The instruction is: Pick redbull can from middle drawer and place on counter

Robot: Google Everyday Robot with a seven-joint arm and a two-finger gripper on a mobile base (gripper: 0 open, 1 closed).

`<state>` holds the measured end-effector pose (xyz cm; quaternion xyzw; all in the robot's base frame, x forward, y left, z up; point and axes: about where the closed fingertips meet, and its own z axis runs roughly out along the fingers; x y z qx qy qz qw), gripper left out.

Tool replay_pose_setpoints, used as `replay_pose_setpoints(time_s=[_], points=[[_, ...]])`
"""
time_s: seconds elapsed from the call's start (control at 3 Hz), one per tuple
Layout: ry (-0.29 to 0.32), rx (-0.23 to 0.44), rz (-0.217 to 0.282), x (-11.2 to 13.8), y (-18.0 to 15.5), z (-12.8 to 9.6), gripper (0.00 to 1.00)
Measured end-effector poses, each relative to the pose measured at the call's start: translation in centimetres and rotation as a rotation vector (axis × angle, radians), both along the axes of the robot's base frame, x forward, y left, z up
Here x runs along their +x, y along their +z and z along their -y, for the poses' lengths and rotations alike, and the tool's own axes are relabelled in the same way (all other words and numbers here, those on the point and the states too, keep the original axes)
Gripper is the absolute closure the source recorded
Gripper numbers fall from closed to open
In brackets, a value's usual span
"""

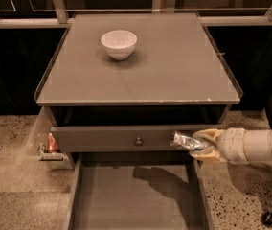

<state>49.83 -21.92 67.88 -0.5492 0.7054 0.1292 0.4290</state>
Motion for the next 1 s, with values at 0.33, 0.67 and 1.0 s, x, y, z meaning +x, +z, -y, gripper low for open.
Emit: replay_pose_setpoints(time_s=[0.33,0.67,1.0], points=[[0.022,-0.008,0.026,1.1,5.9,0.9,1.00],[0.023,-0.008,0.026,1.1,5.9,0.9,1.00],[0.026,-0.041,0.089,0.8,8.7,0.8,1.00]])
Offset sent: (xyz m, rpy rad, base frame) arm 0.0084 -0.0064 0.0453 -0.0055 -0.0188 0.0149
